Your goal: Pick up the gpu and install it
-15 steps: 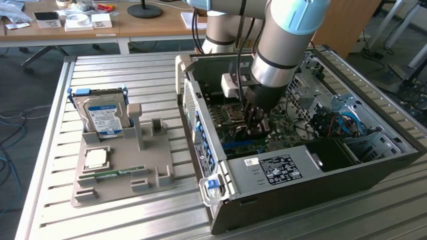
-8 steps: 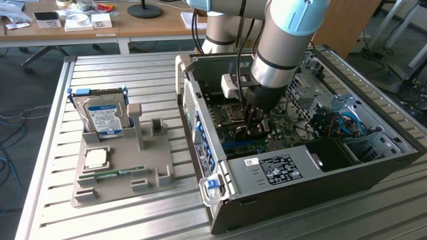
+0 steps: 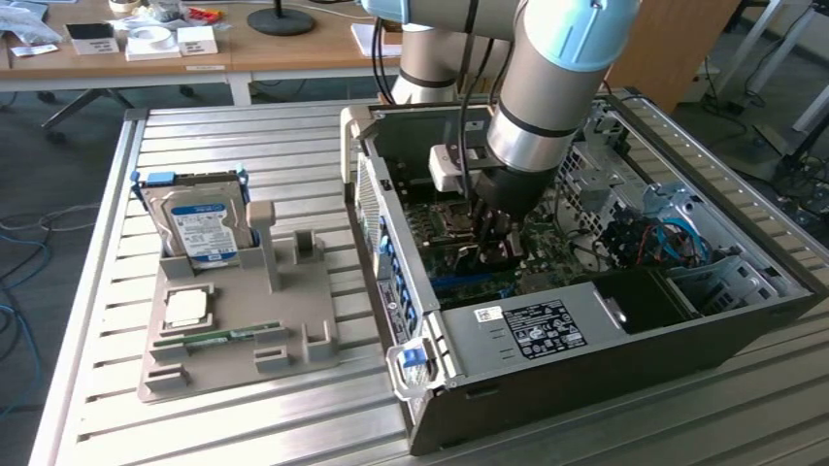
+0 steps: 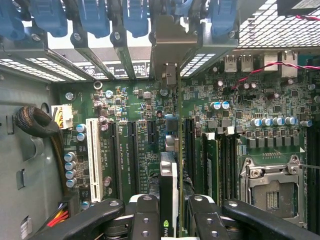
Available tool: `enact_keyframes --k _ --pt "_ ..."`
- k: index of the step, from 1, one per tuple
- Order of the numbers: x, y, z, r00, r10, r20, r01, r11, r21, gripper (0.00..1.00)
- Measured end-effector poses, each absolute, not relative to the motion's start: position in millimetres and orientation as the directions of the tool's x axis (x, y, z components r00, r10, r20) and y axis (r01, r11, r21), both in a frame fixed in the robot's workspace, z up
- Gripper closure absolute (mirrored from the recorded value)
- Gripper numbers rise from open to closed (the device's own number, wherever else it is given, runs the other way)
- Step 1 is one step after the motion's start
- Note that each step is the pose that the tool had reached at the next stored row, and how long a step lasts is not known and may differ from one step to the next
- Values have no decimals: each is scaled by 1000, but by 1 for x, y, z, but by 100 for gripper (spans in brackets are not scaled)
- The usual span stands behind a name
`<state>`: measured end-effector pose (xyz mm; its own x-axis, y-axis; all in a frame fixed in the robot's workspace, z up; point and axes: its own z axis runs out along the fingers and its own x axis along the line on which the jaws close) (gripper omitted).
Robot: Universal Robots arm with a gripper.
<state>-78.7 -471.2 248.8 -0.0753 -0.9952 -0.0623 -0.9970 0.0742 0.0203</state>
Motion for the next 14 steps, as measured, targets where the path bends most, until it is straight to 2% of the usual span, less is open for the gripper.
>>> enact_keyframes --k 14 --pt "-79 -471 249 -56 -996 -62 -998 55 20 73"
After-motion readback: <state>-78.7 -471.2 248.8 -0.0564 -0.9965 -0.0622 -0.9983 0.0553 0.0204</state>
